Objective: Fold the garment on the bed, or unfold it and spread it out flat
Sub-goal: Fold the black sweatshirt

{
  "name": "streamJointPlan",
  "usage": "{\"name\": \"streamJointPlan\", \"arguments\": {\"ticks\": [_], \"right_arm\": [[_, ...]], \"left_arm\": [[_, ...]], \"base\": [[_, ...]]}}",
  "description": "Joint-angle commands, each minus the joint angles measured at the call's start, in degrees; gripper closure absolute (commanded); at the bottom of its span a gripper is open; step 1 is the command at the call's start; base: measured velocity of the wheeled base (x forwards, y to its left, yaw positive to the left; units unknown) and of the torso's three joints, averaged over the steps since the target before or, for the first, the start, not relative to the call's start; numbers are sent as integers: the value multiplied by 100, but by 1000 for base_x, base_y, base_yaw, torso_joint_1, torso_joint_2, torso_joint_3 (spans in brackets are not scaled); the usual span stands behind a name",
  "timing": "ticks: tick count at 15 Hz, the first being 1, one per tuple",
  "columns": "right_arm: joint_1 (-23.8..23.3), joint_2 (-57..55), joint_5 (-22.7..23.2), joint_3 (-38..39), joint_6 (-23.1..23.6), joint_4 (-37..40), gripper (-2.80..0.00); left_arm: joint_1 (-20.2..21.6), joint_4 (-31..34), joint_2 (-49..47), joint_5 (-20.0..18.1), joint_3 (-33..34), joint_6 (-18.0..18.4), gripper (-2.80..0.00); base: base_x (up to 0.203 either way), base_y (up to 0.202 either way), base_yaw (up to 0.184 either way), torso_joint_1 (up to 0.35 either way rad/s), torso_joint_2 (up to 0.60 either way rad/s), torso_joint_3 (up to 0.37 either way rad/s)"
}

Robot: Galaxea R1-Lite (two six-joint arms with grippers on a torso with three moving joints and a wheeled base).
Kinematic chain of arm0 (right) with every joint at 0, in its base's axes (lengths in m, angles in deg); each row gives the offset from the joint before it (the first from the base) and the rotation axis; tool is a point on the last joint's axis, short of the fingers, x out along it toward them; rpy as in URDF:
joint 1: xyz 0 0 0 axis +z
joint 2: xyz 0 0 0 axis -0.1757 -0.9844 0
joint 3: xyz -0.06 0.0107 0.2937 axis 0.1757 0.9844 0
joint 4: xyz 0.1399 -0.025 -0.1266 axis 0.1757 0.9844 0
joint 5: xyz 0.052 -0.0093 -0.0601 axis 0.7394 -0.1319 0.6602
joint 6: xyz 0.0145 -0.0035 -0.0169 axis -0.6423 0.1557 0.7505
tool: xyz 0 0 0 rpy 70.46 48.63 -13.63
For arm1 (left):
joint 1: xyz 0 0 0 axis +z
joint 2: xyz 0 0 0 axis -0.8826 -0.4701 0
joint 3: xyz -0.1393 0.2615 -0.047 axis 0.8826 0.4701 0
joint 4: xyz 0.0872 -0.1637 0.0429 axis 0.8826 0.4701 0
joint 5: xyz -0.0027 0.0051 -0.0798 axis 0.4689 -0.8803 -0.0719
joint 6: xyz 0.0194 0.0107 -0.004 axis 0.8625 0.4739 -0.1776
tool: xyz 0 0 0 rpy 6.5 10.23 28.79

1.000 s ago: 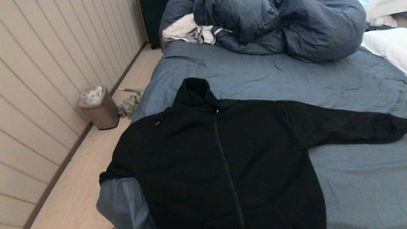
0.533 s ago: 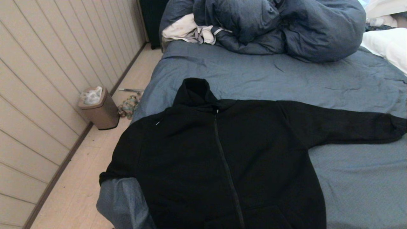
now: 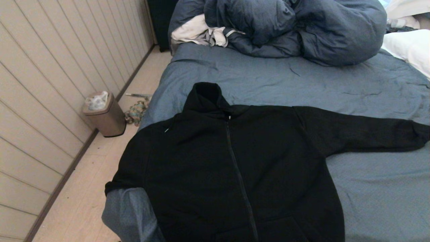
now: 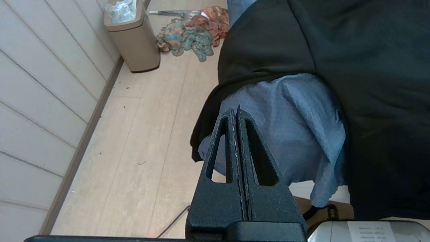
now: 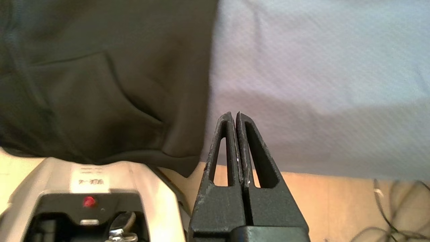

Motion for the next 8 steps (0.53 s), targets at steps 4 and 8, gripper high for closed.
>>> {"name": "streamJointPlan", "arguments": {"ticks": [4,8], "right_arm": [[-317,1285,244,-21,84,147,0],[-279,1424,352,28,20,181,0]], "left_arm": [[-7,2,-9,1,16,-73,0],[-7,-24,-9,18,21,-150,0]], "base": [[0,0,0,0,0,0],[0,0,0,0,0,0]]}}
